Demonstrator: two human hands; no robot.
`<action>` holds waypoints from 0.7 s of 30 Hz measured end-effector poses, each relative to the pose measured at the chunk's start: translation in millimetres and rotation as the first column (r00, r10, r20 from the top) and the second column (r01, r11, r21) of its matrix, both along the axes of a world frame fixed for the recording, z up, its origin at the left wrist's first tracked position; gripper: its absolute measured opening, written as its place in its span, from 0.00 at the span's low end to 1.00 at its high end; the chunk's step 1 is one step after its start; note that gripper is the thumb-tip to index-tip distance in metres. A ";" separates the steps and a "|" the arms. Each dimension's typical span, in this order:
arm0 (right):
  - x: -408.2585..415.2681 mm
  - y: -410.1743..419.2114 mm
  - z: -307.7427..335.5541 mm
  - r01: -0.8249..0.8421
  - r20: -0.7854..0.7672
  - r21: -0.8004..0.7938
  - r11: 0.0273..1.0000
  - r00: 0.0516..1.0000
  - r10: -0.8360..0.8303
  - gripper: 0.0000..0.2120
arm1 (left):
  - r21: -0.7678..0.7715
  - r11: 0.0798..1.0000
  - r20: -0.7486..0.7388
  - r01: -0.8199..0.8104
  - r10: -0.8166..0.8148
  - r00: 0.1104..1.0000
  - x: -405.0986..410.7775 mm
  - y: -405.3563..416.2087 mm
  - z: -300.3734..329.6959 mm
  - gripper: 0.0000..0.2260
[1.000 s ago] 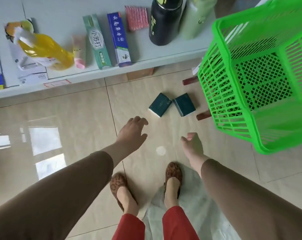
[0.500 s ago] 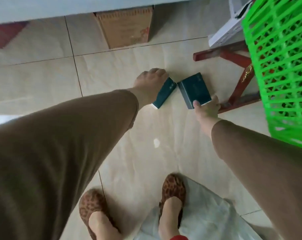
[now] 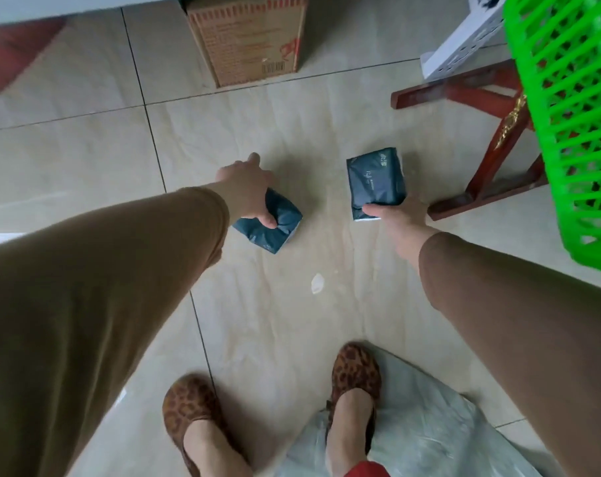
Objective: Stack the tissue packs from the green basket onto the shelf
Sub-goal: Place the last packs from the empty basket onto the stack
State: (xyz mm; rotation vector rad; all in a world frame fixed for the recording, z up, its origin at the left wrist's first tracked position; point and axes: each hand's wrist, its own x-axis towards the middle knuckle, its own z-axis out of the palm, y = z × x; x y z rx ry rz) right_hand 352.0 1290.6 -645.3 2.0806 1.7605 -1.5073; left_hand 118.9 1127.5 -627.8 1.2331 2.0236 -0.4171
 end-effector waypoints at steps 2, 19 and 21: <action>0.5 -24.3 18.4 0.057 -0.083 -0.077 0.995 0.995 -0.063 0.23 | 0.009 0.985 0.091 -0.171 0.169 0.981 -1.4 -32.1 12.1 0.29; -72.3 -160.5 550.6 -0.209 -0.508 0.032 0.977 0.839 0.196 0.23 | 0.392 0.406 0.460 -0.826 0.691 0.558 -27.5 -238.2 534.1 0.18; -88.8 -161.7 622.2 -0.270 -0.542 0.106 0.957 0.791 0.283 0.22 | 0.478 0.345 0.464 -0.808 0.681 0.566 -43.6 -255.5 610.3 0.19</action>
